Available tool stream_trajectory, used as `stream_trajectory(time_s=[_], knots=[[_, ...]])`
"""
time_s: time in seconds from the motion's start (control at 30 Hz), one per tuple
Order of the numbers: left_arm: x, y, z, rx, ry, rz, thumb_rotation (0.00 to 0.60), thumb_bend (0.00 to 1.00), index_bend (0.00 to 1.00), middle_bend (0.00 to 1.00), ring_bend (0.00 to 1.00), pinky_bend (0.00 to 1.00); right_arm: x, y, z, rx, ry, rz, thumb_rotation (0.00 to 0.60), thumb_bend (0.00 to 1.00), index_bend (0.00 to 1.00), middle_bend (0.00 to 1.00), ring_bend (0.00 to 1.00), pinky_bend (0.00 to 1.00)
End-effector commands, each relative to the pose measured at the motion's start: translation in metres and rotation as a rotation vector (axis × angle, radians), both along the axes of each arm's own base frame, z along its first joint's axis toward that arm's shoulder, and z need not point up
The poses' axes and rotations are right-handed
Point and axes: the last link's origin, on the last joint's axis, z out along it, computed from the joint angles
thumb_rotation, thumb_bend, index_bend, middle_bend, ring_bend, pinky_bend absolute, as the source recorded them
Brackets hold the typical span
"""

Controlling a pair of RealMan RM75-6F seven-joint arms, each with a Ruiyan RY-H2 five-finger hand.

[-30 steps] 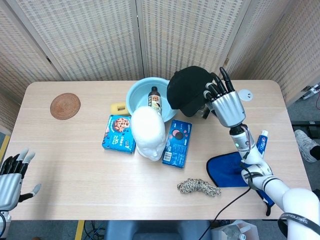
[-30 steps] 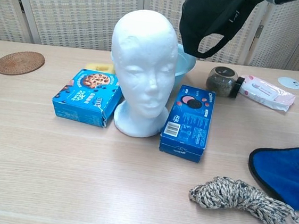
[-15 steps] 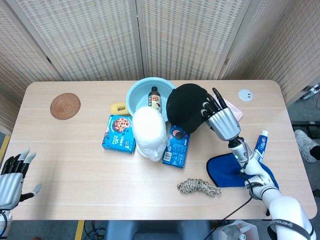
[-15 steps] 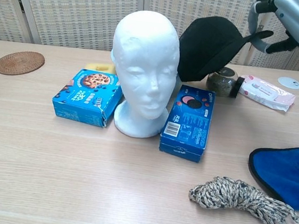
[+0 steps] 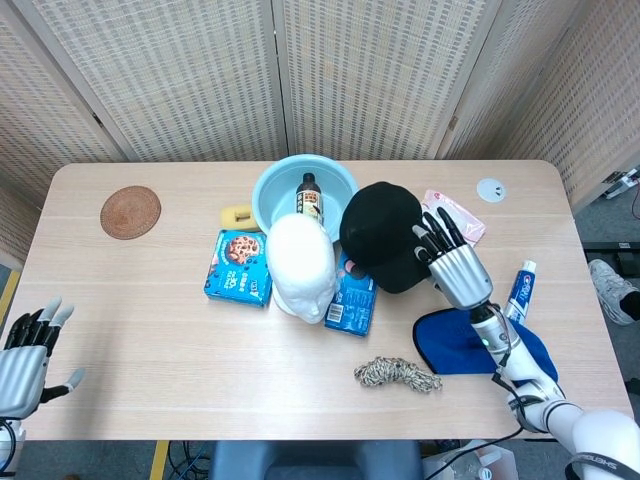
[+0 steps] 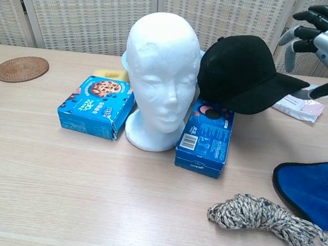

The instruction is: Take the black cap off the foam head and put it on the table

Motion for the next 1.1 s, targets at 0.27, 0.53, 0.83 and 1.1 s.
stream_trajectory(time_s=[0.27, 0.53, 0.83, 1.1], knots=[[0.005, 0.002, -0.002, -0.010, 0.003, -0.013, 0.600, 0.20, 0.01, 0.00, 0.00, 0.00, -0.012, 0.043, 0.021, 0.187, 0.030, -0.291, 0.600, 0.00, 0.00, 0.01, 0.00, 0.00], [0.007, 0.001, 0.000, -0.010, 0.006, -0.014, 0.600, 0.20, 0.01, 0.00, 0.00, 0.00, -0.014, 0.055, 0.033, 0.291, 0.070, -0.353, 0.600, 0.00, 0.00, 0.00, 0.00, 0.00], [0.008, 0.003, 0.001, -0.001, 0.003, -0.021, 0.600, 0.20, 0.01, 0.00, 0.00, 0.00, -0.012, 0.072, 0.060, 0.180, 0.012, -0.346, 0.600, 0.00, 0.00, 0.00, 0.00, 0.00], [0.007, 0.007, 0.001, 0.006, 0.005, -0.027, 0.600, 0.20, 0.01, 0.00, 0.00, 0.00, -0.024, 0.104, 0.094, 0.039, -0.057, -0.417, 0.600, 0.00, 0.00, 0.01, 0.00, 0.00]])
